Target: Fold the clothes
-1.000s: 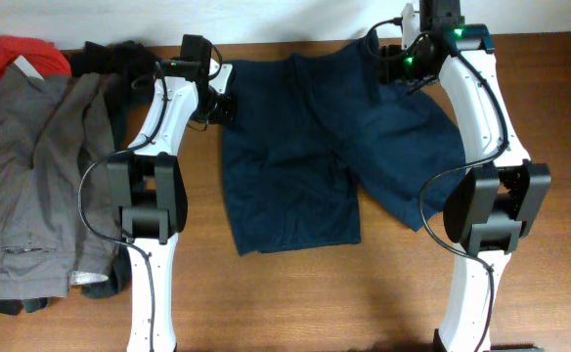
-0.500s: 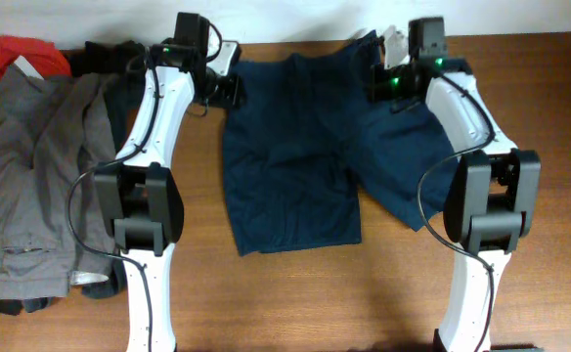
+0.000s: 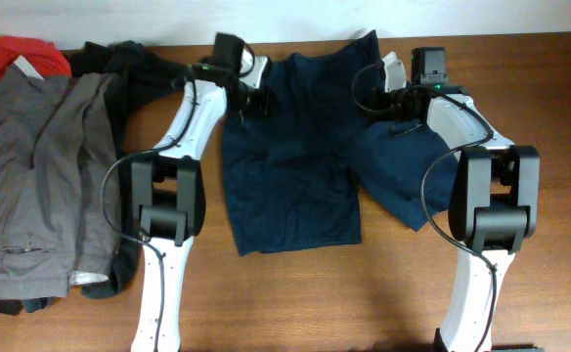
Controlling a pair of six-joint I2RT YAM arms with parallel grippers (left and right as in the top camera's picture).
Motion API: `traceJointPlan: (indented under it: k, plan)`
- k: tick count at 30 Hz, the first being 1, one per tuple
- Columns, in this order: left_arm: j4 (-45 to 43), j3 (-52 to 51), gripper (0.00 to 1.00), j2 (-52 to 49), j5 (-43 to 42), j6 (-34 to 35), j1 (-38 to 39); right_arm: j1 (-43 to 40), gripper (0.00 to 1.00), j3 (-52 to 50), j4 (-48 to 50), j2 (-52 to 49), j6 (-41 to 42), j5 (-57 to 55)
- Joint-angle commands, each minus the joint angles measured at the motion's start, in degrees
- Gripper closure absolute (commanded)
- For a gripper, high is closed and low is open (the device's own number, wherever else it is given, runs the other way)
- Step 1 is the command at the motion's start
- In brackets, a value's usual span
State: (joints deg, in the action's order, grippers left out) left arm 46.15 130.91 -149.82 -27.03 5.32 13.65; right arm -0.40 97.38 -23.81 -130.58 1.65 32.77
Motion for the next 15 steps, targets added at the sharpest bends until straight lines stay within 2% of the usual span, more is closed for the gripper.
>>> traceJointPlan:
  k: [1, 7, 15]
  plan:
    - [-0.72, 0.39, 0.55, -2.91, 2.89, 3.67, 0.09, 0.0, 0.96, -0.42, 1.18, -2.08, -0.33, -2.73]
    - [-0.74, 0.39, 0.55, -4.09, 8.5, 4.28, 0.07, -0.04, 0.96, -0.42, 4.04, -4.11, 0.37, -7.17]
    - [-0.68, 0.39, 0.55, -4.09, 11.8, 4.28, 0.07, -0.76, 0.96, -0.42, 11.08, -7.93, 6.51, -17.75]
